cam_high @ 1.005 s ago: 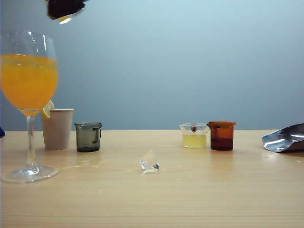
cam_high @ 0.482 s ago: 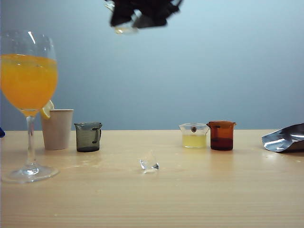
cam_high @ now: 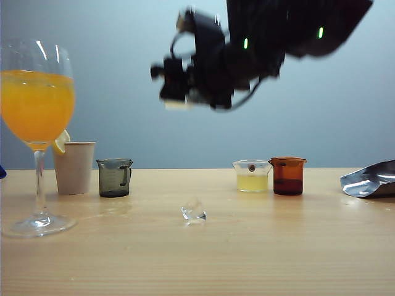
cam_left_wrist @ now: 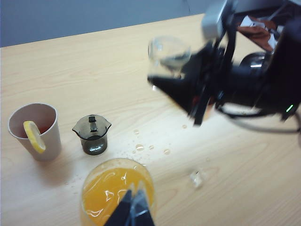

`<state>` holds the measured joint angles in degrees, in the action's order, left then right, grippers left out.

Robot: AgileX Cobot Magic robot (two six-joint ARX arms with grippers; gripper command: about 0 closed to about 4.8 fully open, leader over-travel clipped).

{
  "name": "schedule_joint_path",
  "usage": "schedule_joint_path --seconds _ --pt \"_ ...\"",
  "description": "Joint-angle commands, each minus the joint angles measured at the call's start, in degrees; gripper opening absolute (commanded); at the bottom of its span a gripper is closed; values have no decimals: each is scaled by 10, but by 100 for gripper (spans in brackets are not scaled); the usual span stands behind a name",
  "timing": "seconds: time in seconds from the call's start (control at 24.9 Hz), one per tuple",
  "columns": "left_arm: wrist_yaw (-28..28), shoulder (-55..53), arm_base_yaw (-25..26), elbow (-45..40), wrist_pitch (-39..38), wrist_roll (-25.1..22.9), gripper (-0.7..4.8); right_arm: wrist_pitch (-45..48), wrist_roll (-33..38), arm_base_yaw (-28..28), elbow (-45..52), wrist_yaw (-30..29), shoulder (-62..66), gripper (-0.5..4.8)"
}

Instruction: Pick up the second measuring cup from the left, pour the orange juice inside into the goblet, and finally put the measuring cup back in its original place.

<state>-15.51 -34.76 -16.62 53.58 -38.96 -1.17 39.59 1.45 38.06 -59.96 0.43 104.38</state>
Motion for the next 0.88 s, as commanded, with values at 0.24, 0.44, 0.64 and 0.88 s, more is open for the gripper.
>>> schedule_joint_path --seconds 0.24,0.44,0.64,0.88 --pt "-13 -25 0 2 9 18 -6 151 21 0 -3 1 110 30" --pt "-13 -31 0 2 6 16 -6 151 20 0 -3 1 139 30" --pt "-12 -39 0 2 4 2 -6 156 19 -1 -3 0 159 30" --pt "-13 -48 0 2 -5 -4 -6 162 16 -6 -32 0 207 31"
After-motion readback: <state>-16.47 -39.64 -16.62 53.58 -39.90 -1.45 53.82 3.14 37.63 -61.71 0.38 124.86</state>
